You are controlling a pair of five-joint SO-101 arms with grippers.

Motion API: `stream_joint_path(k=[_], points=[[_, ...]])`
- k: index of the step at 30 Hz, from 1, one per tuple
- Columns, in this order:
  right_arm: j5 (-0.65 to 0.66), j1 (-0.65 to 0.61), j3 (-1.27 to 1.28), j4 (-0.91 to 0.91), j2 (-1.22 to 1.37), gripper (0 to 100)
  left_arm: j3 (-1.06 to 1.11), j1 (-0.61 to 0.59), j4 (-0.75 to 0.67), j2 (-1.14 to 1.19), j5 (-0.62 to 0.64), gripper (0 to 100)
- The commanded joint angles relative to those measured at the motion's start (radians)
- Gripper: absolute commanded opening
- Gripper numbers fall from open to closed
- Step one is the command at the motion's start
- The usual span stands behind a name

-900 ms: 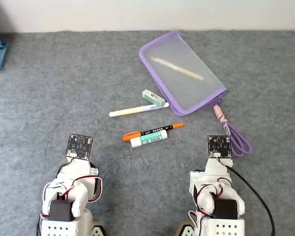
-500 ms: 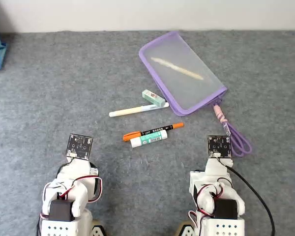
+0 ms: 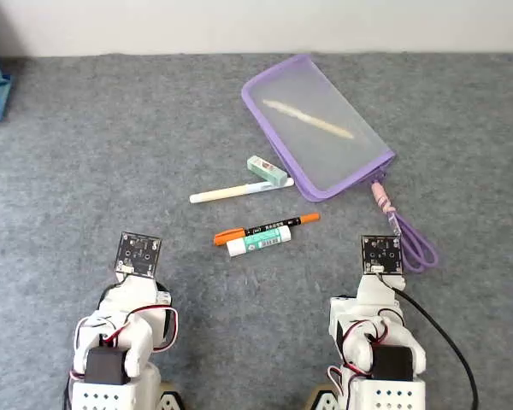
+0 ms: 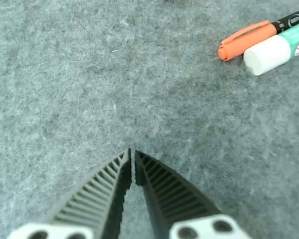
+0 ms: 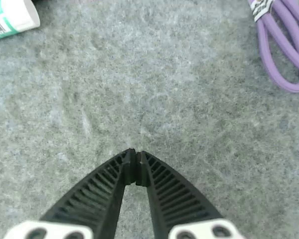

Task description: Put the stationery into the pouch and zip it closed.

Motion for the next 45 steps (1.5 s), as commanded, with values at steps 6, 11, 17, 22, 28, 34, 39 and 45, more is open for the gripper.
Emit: stream_joint_path(k=[6,11,17,22,28,34,39,45], points=[[0.012,0.008,0.018,0.004,-0.001,0.9,-0.007,0.000,-0.020,-0.014,-0.011,2],[0.012,0.008,0.018,0.004,-0.001,0.9,-0.007,0.000,-0.020,-0.014,-0.011,2],[0.012,0.008,0.018,0.004,-0.001,0.9,-0.007,0.000,-0.020,-0.014,-0.011,2],[0.012,0.008,0.018,0.004,-0.001,0.9,-0.007,0.000,-0.020,-0.014,-0.011,2],[0.012,0.007,0.018,0.004,-0.001,0.9,-0.007,0.000,-0.020,-0.014,-0.011,2],[0.014,0.007,0.018,0.004,-0.001,1.1,-0.007,0.000,-0.020,-0.014,-0.011,2],[0.014,0.013,0.018,0.004,-0.001,1.1,-0.007,0.000,-0.020,-0.014,-0.011,2],[0.055,0.093,-0.051,-0.047,-0.001,0.8,-0.007,0.000,-0.020,-0.014,-0.011,2]])
